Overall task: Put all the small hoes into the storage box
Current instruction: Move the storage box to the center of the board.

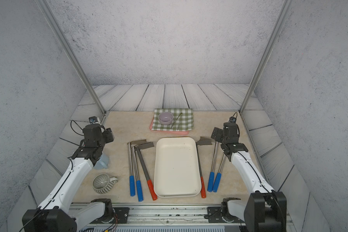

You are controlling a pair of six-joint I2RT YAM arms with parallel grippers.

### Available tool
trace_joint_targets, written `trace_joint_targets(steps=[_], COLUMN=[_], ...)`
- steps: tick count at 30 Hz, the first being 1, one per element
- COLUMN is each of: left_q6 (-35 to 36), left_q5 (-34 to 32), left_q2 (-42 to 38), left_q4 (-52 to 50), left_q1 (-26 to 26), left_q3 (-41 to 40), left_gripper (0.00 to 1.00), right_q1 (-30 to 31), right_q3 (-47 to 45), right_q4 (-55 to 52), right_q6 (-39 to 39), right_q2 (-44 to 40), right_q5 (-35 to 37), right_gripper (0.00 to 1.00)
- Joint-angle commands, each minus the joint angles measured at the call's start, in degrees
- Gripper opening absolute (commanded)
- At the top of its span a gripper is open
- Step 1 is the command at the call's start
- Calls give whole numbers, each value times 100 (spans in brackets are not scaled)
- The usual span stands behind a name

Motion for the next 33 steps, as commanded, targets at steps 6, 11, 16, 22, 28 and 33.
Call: trace_joint_targets(steps=[6, 11, 16, 22, 28, 33], left_q6=[-651, -558, -576, -489, -488, -506], left_q5=[888, 1052, 1111, 583, 804, 875], left_q2=[-845, -703, -785, -553, -333, -327], left_q4=[-1311, -1685, -1727, -1967, -1889, -1861], left_q1=[-16, -15, -256, -1130, -1169, -1175], left_q3=[-770, -590, -646, -533, -494, -512], left_gripper=[60, 60, 58, 58, 57, 56], right_q1=[226, 225, 236, 234, 237, 238], right_q3=[717, 801, 798, 680, 609, 592], right_q4=[-2919, -3493, -3750, -3726, -3652, -3496], right_q6=[670, 893, 740, 412, 175, 168], right_q2=[-614, -642, -611, -499, -94, 211], right_q5=[-757, -756, -905, -1105, -1316, -1381], right_gripper=[99, 99, 100, 92, 82, 79])
